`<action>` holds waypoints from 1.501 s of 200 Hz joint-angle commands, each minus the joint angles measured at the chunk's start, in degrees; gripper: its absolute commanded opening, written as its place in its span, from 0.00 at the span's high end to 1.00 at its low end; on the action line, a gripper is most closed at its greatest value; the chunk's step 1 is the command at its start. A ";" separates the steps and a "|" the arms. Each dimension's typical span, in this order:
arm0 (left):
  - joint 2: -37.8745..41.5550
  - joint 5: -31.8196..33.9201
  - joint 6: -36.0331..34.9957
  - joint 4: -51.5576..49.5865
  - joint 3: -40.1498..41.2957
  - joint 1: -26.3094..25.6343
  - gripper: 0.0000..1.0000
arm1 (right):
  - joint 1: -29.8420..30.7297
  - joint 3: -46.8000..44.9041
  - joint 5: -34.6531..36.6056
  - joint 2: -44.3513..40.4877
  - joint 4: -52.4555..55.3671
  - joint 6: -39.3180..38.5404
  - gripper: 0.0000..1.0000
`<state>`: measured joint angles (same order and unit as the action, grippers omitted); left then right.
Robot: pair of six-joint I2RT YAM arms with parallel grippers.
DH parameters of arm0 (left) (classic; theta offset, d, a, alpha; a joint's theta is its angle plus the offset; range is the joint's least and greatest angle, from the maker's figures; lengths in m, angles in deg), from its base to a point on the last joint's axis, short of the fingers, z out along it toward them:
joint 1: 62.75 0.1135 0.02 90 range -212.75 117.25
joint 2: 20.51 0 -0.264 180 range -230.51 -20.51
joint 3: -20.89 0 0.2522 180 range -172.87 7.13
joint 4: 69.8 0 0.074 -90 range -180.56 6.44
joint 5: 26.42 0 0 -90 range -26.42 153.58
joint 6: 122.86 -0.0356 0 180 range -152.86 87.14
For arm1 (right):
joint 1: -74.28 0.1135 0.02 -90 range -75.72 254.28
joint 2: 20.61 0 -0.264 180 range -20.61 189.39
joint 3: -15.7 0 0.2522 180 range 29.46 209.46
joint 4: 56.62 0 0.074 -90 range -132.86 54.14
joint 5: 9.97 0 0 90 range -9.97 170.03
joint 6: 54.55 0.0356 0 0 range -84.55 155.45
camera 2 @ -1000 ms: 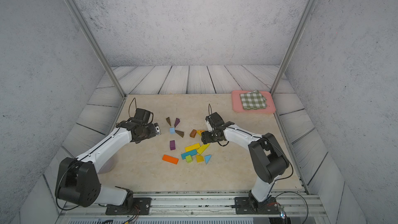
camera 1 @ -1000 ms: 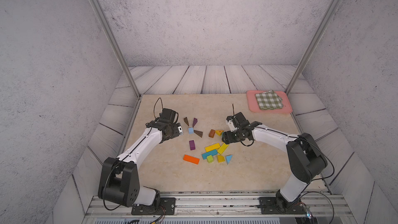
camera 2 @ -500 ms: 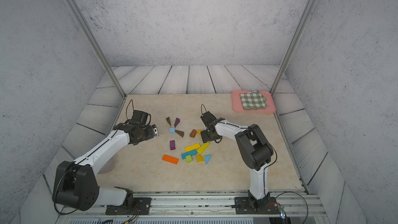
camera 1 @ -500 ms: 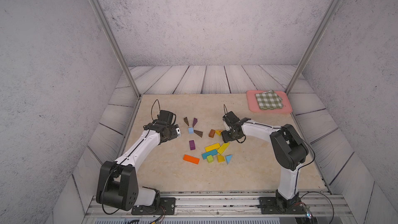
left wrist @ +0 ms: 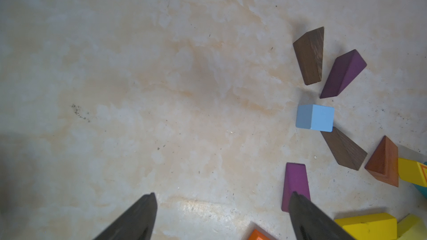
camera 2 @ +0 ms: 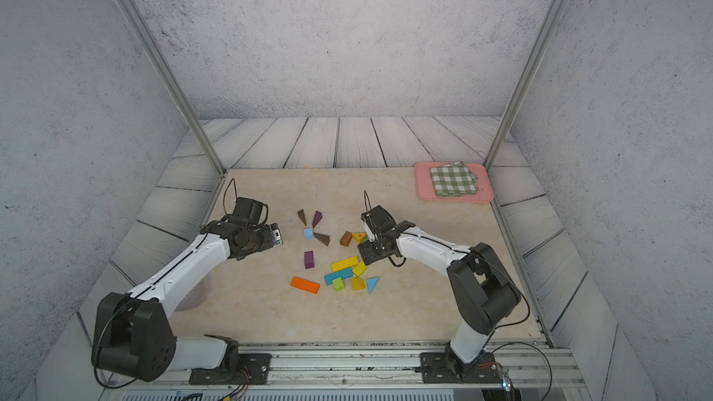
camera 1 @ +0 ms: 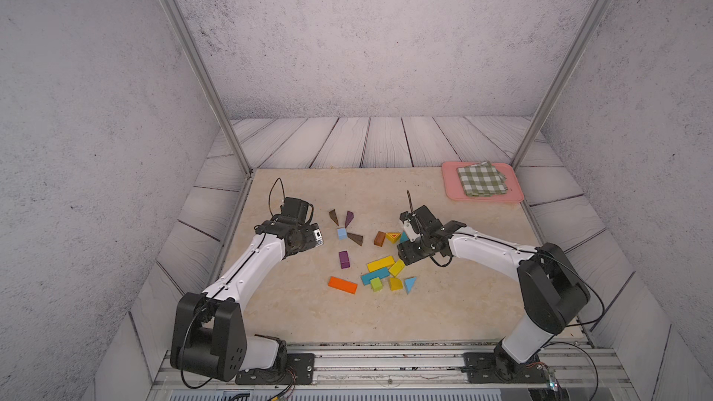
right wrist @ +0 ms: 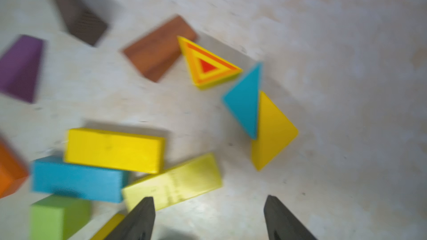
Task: Assemble a small pinwheel with building blocks
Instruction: Adjust the building block at the center of the board.
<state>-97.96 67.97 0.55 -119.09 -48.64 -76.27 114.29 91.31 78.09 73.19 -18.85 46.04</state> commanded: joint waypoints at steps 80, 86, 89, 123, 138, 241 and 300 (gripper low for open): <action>2.09 1.93 -0.10 -0.93 1.44 1.19 0.04 | 14.16 7.14 -0.58 10.33 -1.24 -9.62 0.19; 2.20 2.10 -0.10 -1.07 1.47 1.19 0.04 | 14.43 7.72 -0.27 11.27 -1.48 -9.69 0.16; 2.30 2.20 -0.10 -1.12 1.50 1.25 0.04 | 14.52 8.07 -0.25 11.77 -1.46 -9.85 0.16; 2.57 2.44 0.06 -1.55 1.60 1.65 0.04 | 15.53 11.48 2.48 17.11 -0.58 -10.14 0.15; 2.39 1.83 0.16 -1.42 1.54 1.65 0.04 | 15.47 11.48 4.56 18.78 -0.57 -9.82 0.17; -8.72 -6.07 7.84 1.70 -2.63 -13.12 0.15 | 7.43 -3.42 3.04 3.65 -7.51 -7.44 0.17; -17.20 -3.27 11.67 1.15 -7.11 -18.90 0.14 | 3.04 -7.20 7.41 -11.18 -7.10 -2.54 0.08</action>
<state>-112.59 62.68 10.12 -116.73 -52.86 -94.30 119.22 85.47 82.33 69.51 -26.72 40.68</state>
